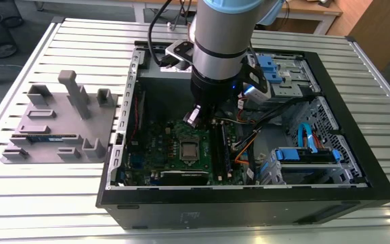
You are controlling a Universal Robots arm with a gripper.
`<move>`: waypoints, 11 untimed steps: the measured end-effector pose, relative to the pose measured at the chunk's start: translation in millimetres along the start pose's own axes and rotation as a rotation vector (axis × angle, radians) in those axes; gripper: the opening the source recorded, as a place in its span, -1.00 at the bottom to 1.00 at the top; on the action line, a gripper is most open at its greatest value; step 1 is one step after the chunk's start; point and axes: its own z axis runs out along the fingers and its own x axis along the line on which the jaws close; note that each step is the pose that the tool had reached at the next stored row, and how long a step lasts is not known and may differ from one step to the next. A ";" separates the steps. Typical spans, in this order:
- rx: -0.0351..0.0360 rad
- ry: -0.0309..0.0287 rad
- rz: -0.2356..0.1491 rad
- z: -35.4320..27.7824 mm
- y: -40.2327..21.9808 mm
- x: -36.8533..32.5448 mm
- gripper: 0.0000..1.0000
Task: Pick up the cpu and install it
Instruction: 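Close the cpu cover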
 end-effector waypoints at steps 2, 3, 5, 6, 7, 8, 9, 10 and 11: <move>0.0003 0.0005 0.000 -0.1 0.0 0.0 -0.79; 0.0003 0.0005 0.000 -0.1 0.0 0.0 -0.79; -0.0010 0.0021 0.000 0.0 0.1 0.0 -0.79; -0.0065 0.0081 0.001 0.1 0.1 -0.1 -0.79; -0.0135 0.0155 0.001 0.2 0.0 -0.1 -0.79; -0.0188 0.0208 0.001 0.2 0.0 -0.1 -0.79; -0.0204 0.0223 0.001 0.1 0.0 0.0 -0.79; -0.0213 0.0230 0.001 0.2 0.0 0.0 -0.79; -0.0221 0.0236 0.001 0.2 0.0 0.0 -0.79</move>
